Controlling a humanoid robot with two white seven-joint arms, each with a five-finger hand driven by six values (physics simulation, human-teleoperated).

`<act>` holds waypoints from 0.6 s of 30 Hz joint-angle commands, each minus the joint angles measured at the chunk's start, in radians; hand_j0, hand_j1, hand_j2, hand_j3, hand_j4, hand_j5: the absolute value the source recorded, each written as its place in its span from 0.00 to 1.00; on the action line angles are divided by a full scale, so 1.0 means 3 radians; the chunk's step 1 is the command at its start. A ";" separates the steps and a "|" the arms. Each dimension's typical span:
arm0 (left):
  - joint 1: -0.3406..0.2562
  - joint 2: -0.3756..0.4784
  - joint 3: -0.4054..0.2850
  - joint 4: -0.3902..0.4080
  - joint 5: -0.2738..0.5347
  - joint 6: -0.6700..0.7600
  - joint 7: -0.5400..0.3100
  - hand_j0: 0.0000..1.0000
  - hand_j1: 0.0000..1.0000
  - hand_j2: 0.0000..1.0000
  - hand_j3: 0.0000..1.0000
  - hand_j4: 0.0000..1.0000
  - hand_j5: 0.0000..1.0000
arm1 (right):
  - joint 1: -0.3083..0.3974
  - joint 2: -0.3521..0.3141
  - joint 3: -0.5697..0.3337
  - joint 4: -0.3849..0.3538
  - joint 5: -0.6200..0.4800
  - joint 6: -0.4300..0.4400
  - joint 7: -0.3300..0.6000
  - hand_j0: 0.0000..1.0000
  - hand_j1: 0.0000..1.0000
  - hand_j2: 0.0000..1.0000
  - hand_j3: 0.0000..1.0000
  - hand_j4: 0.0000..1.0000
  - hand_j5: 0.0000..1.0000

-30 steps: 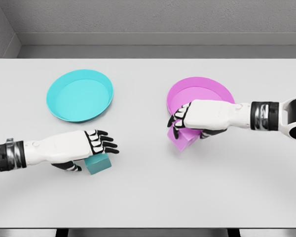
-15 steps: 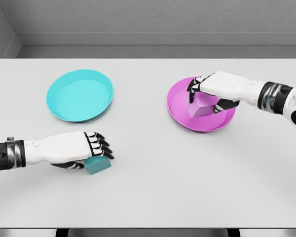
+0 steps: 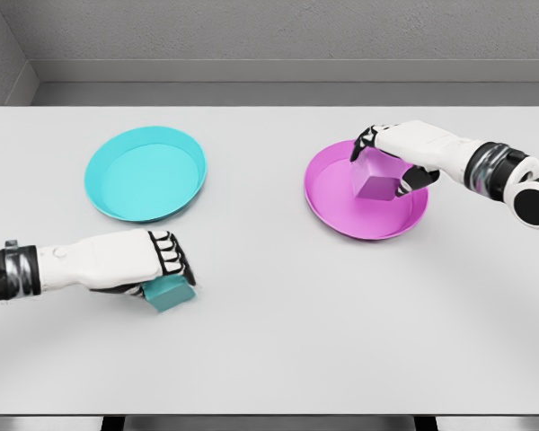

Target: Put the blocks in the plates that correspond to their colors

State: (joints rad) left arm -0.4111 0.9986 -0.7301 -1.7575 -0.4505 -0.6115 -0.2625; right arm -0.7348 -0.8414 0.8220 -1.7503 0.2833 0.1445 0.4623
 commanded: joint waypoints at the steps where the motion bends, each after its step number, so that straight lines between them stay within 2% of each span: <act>1: -0.0020 0.0010 0.0010 -0.0002 0.0029 0.0002 0.0001 0.46 0.46 0.46 0.46 0.46 0.46 | -0.0005 0.0028 0.0001 0.0000 0.0002 0.0066 -0.0002 1.00 1.00 1.00 1.00 1.00 1.00; 7: -0.0169 0.0005 0.0041 0.0009 0.0065 0.0002 0.0016 0.43 0.43 0.43 0.43 0.43 0.43 | 0.0000 0.0023 0.0006 -0.0005 0.0002 0.0066 -0.0002 1.00 1.00 1.00 1.00 1.00 1.00; 11: -0.0317 0.0000 0.0051 0.0034 0.0095 0.0002 0.0016 0.43 0.43 0.43 0.43 0.43 0.43 | -0.0031 -0.0028 -0.0040 -0.0010 0.0012 -0.0077 0.0008 1.00 1.00 1.00 1.00 1.00 1.00; 13: -0.0409 -0.0005 0.0051 0.0090 0.0101 0.0002 0.0016 0.43 0.43 0.43 0.43 0.43 0.43 | 0.0031 -0.0151 -0.0296 -0.0010 0.0012 -0.0430 0.0008 1.00 1.00 1.00 1.00 1.00 1.00; 14: -0.0460 -0.0020 0.0051 0.0136 0.0101 0.0002 0.0016 0.43 0.43 0.43 0.43 0.43 0.43 | 0.0076 -0.0207 -0.0454 -0.0010 0.0002 -0.0757 0.0008 1.00 1.00 1.00 1.00 1.00 1.00; 18: -0.0629 -0.0174 0.0031 0.0469 0.0080 0.0002 0.0001 0.43 0.43 0.43 0.43 0.43 0.43 | 0.0491 -0.0524 -0.0960 -0.0010 -0.0014 -0.1493 0.0003 1.00 1.00 1.00 1.00 1.00 1.00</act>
State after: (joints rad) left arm -0.6135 0.9667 -0.7196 -1.6606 -0.4307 -0.6123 -0.2616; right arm -0.5569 -0.9506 0.6102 -1.7531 0.2813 -0.1856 0.4646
